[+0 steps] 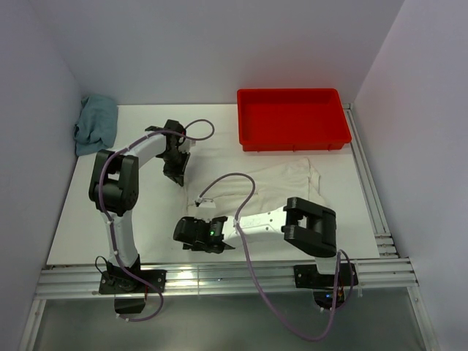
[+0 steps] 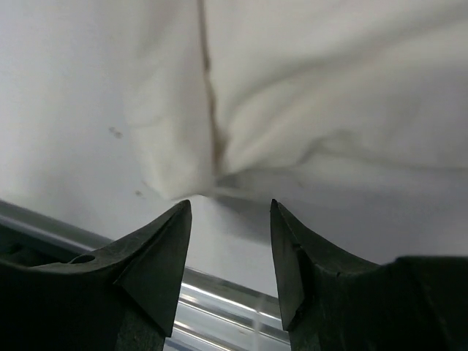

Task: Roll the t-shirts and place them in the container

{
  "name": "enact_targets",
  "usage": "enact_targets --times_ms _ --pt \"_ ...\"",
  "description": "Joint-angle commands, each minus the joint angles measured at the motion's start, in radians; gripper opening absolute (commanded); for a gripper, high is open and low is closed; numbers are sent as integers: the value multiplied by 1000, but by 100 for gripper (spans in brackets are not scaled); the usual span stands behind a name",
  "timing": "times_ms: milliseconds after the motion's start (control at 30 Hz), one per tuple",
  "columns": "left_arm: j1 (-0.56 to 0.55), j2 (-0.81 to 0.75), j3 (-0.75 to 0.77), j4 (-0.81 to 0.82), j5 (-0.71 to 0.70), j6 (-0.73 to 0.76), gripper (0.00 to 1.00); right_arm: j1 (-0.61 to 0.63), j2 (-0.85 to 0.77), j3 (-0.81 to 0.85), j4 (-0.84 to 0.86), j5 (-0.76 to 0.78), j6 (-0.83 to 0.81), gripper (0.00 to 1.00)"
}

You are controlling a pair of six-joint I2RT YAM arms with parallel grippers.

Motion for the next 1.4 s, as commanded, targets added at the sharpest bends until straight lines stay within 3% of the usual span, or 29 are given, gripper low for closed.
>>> enact_targets --times_ms 0,200,567,800,1367 --pt "-9 -15 40 44 -31 4 0 1 -61 79 -233 99 -12 55" --pt "-12 -21 39 37 -40 16 0 -1 -65 226 -330 193 -70 57" --pt "-20 -12 60 20 -41 18 0 -96 264 675 -471 289 -240 57" --pt "-23 -10 60 20 -38 15 0 -143 405 771 -468 295 -282 57" --pt "-28 2 63 14 -38 16 0 -128 458 869 -503 285 -303 57"
